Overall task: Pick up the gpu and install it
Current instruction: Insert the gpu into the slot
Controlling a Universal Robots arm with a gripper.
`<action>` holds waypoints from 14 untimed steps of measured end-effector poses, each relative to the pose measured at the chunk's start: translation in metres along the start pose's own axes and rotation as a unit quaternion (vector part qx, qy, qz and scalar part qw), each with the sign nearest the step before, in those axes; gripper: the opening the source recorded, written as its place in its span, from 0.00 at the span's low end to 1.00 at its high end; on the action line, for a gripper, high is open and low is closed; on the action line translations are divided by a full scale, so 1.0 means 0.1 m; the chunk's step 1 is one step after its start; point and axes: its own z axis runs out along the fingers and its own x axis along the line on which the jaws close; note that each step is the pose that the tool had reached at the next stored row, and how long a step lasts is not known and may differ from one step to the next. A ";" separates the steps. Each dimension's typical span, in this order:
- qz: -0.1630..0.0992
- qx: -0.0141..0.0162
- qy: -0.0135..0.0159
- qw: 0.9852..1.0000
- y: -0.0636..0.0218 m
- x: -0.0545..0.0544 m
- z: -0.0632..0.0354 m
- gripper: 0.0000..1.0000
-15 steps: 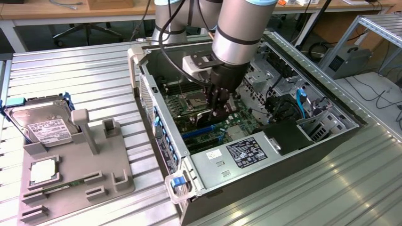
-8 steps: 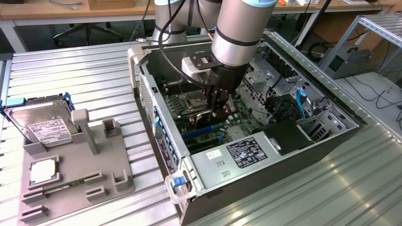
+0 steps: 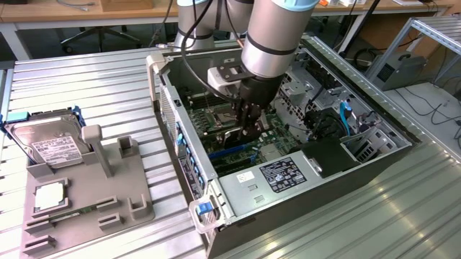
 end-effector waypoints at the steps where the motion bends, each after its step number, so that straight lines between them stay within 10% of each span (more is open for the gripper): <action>1: 0.000 0.000 0.000 1.000 0.000 0.00 0.002 0.27; 14: 0.000 0.000 0.000 1.000 0.013 0.00 0.053 0.27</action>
